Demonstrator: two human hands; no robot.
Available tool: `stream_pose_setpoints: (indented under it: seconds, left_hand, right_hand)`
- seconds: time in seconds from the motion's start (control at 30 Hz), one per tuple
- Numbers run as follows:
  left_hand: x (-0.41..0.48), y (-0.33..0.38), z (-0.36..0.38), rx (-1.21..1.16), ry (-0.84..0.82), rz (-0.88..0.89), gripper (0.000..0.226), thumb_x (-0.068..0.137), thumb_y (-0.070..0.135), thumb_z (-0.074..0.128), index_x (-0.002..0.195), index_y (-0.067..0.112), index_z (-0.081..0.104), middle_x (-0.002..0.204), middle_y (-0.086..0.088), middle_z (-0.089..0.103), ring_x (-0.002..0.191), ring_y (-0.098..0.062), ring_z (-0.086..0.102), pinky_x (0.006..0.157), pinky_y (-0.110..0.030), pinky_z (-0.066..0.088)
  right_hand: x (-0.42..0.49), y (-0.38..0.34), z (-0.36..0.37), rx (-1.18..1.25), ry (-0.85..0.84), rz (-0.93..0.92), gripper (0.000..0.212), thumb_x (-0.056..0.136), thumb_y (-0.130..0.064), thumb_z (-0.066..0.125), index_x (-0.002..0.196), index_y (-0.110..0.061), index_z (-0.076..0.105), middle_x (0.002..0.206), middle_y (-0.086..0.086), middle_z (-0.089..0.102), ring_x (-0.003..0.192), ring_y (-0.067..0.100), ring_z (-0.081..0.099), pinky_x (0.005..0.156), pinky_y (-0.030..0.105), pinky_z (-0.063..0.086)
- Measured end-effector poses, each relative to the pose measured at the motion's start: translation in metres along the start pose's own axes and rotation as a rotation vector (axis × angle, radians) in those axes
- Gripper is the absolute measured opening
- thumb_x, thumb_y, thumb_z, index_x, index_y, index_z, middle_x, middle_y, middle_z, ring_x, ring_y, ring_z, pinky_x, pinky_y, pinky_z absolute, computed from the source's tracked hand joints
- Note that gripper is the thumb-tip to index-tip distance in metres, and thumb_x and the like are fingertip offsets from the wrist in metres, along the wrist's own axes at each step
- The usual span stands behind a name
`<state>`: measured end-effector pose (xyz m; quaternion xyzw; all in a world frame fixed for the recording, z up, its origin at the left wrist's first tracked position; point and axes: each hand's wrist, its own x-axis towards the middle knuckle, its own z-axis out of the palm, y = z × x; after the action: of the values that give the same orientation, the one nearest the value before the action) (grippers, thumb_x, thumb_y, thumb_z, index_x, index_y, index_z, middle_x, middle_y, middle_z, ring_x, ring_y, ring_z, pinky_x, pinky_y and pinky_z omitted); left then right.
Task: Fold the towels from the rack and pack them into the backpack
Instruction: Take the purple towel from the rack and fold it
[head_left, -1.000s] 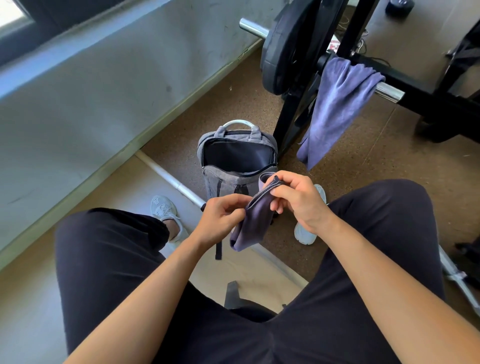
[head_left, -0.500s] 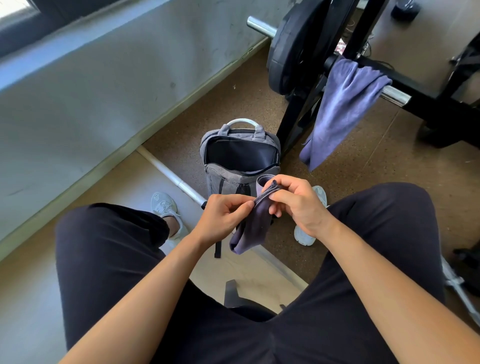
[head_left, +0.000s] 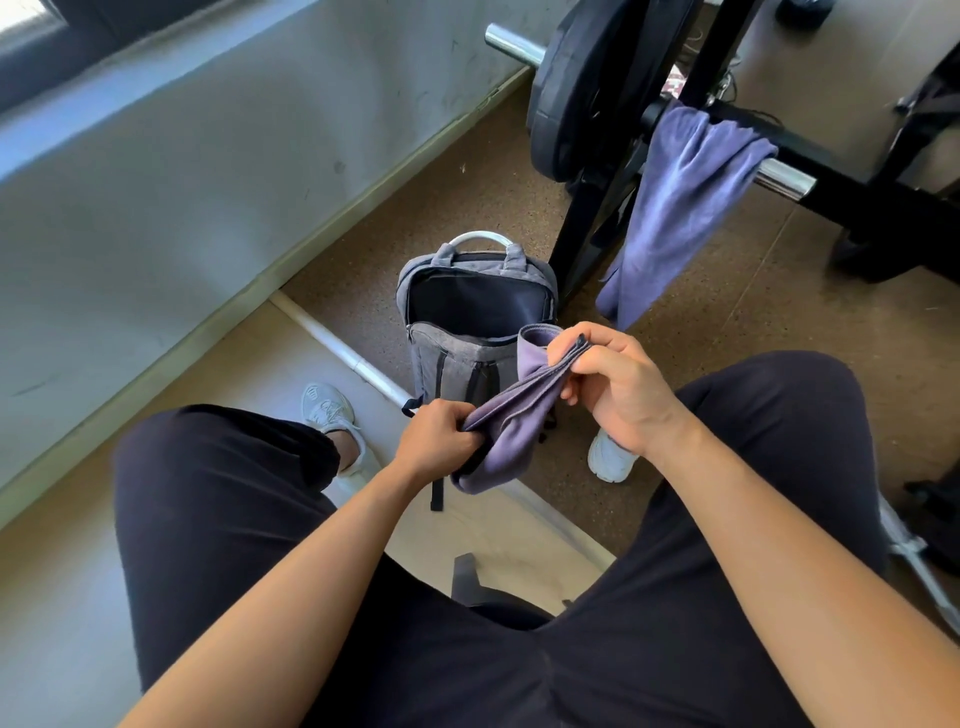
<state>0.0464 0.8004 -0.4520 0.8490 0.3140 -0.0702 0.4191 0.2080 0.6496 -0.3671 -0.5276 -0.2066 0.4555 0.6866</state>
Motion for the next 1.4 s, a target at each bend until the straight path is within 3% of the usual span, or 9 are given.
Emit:
stream_pose_setpoints:
  seconds: [0.23,0.4,0.6,0.7,0.87,1.0,1.13,1.27,1.4]
  left_hand:
    - [0.001,-0.019,0.006,-0.03,-0.157,-0.123,0.02,0.076,0.001,0.06,0.071,0.02,0.062,0.07,-0.002,0.056,0.07,-0.022,0.05,0.06,-0.031,0.039]
    - [0.0,-0.019,0.012,-0.123,-0.265,-0.102,0.025,0.072,0.011,0.07,0.094,0.022,0.071,0.09,-0.002,0.071,0.087,-0.025,0.068,0.078,-0.042,0.058]
    - [-0.005,-0.007,0.018,-0.059,0.117,-0.101,0.017,0.074,0.012,0.072,0.082,0.022,0.06,0.078,0.003,0.064,0.072,-0.019,0.062,0.063,-0.033,0.049]
    - [-0.003,-0.005,0.018,-0.292,0.092,-0.195,0.012,0.079,0.002,0.064,0.078,0.013,0.061,0.067,-0.003,0.065,0.063,-0.029,0.068,0.064,-0.038,0.057]
    - [0.001,-0.012,0.015,-0.662,-0.017,-0.317,0.025,0.084,-0.018,0.056,0.079,0.006,0.063,0.081,-0.019,0.064,0.083,-0.038,0.063,0.085,-0.05,0.057]
    - [0.001,-0.01,0.012,-0.869,-0.11,-0.338,0.03,0.089,-0.01,0.064,0.072,0.014,0.055,0.084,-0.016,0.051,0.081,-0.031,0.053,0.072,-0.032,0.05]
    - [0.003,-0.011,0.01,-1.009,-0.157,-0.348,0.03,0.071,0.008,0.082,0.071,0.02,0.054,0.079,-0.011,0.046,0.069,-0.021,0.043,0.071,-0.034,0.04]
    - [0.003,-0.009,0.016,-0.595,0.033,-0.297,0.037,0.083,-0.009,0.06,0.062,0.017,0.043,0.06,-0.005,0.039,0.055,-0.017,0.031,0.045,-0.021,0.026]
    - [-0.009,0.0,0.026,0.047,0.145,-0.052,0.041,0.074,0.014,0.076,0.057,0.019,0.039,0.051,0.006,0.042,0.052,-0.014,0.037,0.049,-0.03,0.024]
  right_hand:
    - [0.006,-0.01,-0.02,-0.013,0.23,-0.087,0.018,0.074,-0.004,0.048,0.071,-0.007,0.066,0.062,0.007,0.054,0.058,0.017,0.049,0.053,0.025,0.041]
    - [0.006,-0.014,-0.029,-0.047,0.362,-0.138,0.014,0.073,-0.004,0.049,0.067,-0.006,0.061,0.059,0.003,0.056,0.058,0.015,0.046,0.058,0.028,0.036]
    - [0.001,-0.02,-0.035,-0.066,0.41,-0.178,0.029,0.088,0.006,0.045,0.069,-0.008,0.062,0.061,0.002,0.054,0.061,0.013,0.048,0.061,0.027,0.039]
    - [0.001,-0.018,-0.035,-0.122,0.364,-0.211,0.02,0.088,0.001,0.049,0.076,-0.003,0.065,0.065,0.006,0.057,0.065,0.016,0.052,0.062,0.029,0.043]
    - [0.001,-0.018,-0.037,-0.22,0.431,-0.263,0.016,0.086,-0.003,0.052,0.078,-0.003,0.066,0.068,0.006,0.059,0.068,0.018,0.054,0.063,0.03,0.044]
    - [0.004,-0.025,-0.043,-0.142,0.505,-0.273,0.028,0.087,0.002,0.051,0.07,-0.014,0.065,0.062,-0.002,0.059,0.063,0.013,0.052,0.061,0.028,0.043]
    - [0.003,-0.027,-0.044,-0.097,0.505,-0.261,0.032,0.085,0.004,0.049,0.066,-0.016,0.064,0.059,-0.004,0.056,0.06,0.011,0.05,0.059,0.027,0.041]
    - [0.002,-0.025,-0.043,-0.116,0.514,-0.279,0.03,0.087,0.006,0.048,0.069,-0.012,0.065,0.059,-0.004,0.058,0.06,0.011,0.052,0.06,0.026,0.042]
    - [0.002,-0.024,-0.039,-0.037,0.435,-0.265,0.04,0.088,0.008,0.048,0.062,-0.018,0.067,0.058,-0.004,0.054,0.062,0.013,0.05,0.063,0.028,0.041]
